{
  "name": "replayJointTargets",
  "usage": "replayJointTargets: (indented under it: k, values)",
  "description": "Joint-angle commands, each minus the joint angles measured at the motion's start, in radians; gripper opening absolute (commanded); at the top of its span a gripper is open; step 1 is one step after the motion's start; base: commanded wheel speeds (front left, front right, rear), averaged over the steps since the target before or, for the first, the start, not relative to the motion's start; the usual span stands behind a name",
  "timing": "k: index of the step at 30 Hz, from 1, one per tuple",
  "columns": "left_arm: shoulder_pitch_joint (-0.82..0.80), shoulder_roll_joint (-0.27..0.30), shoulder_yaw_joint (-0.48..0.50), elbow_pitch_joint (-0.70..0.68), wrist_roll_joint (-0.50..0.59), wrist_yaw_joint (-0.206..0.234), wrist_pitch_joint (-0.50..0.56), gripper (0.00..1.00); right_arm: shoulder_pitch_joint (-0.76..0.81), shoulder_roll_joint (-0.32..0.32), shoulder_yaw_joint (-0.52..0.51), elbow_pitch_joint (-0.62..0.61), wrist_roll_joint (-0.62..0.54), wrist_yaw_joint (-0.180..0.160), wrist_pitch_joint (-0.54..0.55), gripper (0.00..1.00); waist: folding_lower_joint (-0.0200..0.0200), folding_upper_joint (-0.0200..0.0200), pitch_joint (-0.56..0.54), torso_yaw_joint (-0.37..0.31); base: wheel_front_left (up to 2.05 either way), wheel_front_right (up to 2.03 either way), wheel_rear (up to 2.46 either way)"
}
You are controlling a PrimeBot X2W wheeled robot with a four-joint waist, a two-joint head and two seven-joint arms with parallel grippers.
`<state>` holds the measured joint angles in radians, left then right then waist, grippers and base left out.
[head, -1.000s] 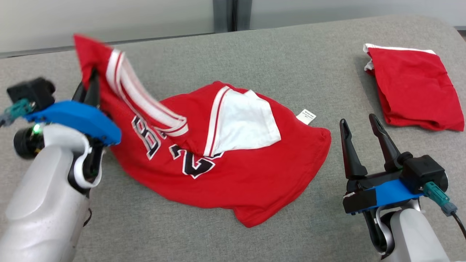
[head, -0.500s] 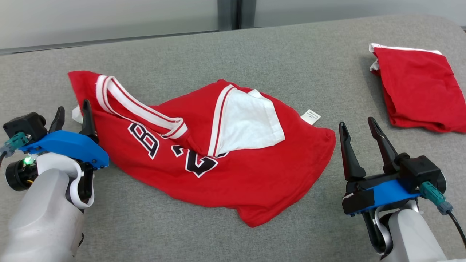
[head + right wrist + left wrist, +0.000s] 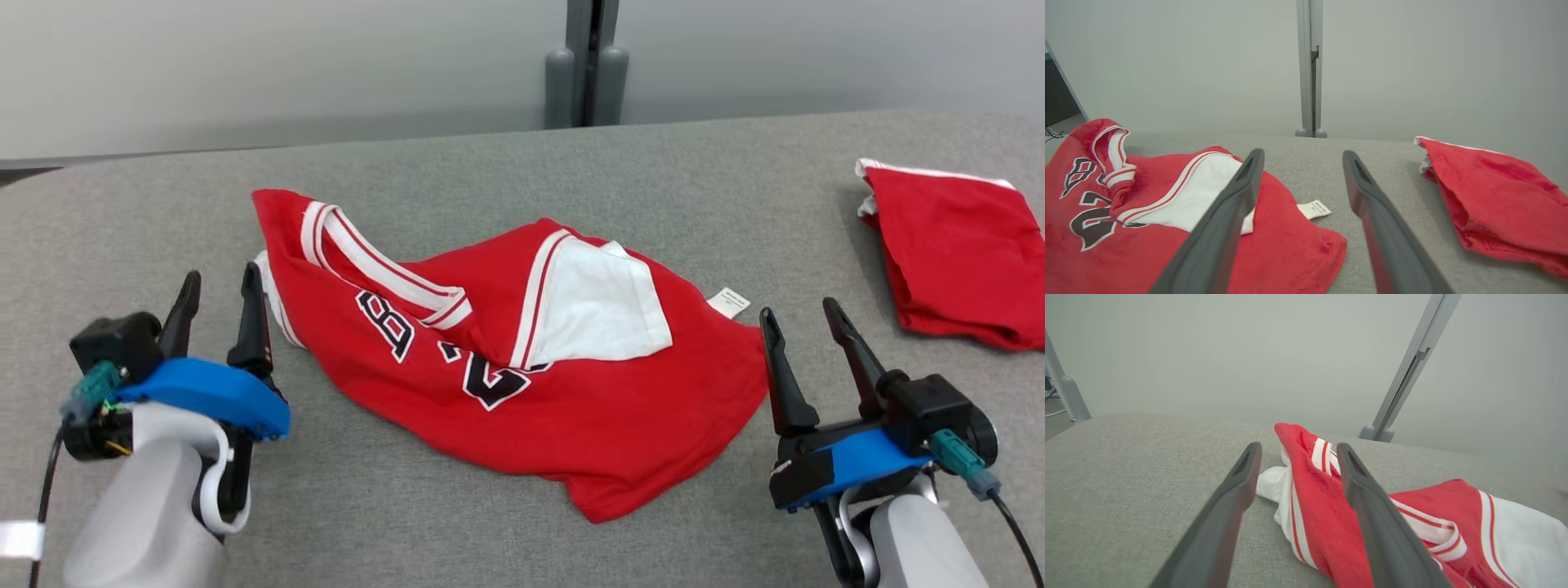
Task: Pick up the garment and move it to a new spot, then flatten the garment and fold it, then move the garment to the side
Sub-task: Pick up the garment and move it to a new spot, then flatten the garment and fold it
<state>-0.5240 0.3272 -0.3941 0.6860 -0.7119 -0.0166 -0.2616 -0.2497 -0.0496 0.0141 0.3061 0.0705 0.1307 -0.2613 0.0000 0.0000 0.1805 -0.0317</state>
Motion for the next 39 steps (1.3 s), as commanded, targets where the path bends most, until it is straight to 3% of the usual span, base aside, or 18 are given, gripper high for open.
replayJointTargets:
  k: [1, 11, 17, 39]
  values:
    - [0.047, -0.009, 0.019, -0.036, 0.013, 0.011, -0.004, 1.00, 0.020, -0.002, -0.001, 0.009, -0.007, 0.000, -0.005, 1.00, 0.0000, 0.0000, -0.012, 0.005, 0.00, 0.00, 0.00]
    - [0.365, -0.069, 0.121, -0.303, 0.124, 0.071, -0.004, 1.00, 0.083, -0.002, 0.010, 0.041, 0.004, 0.000, -0.005, 1.00, 0.0000, 0.0000, -0.083, 0.036, 0.00, 0.00, 0.00]
    - [0.476, -0.112, 0.148, -0.390, 0.179, 0.094, -0.004, 1.00, 0.125, -0.002, 0.023, 0.041, 0.019, 0.000, -0.005, 1.00, 0.0000, 0.0000, -0.100, 0.048, 0.00, 0.00, 0.00]
    - [0.565, -0.160, 0.206, -0.447, 0.244, 0.089, -0.004, 1.00, 0.133, -0.002, 0.037, 0.046, 0.044, 0.000, -0.005, 1.00, 0.0000, 0.0000, -0.113, 0.053, 0.00, 0.00, 0.00]
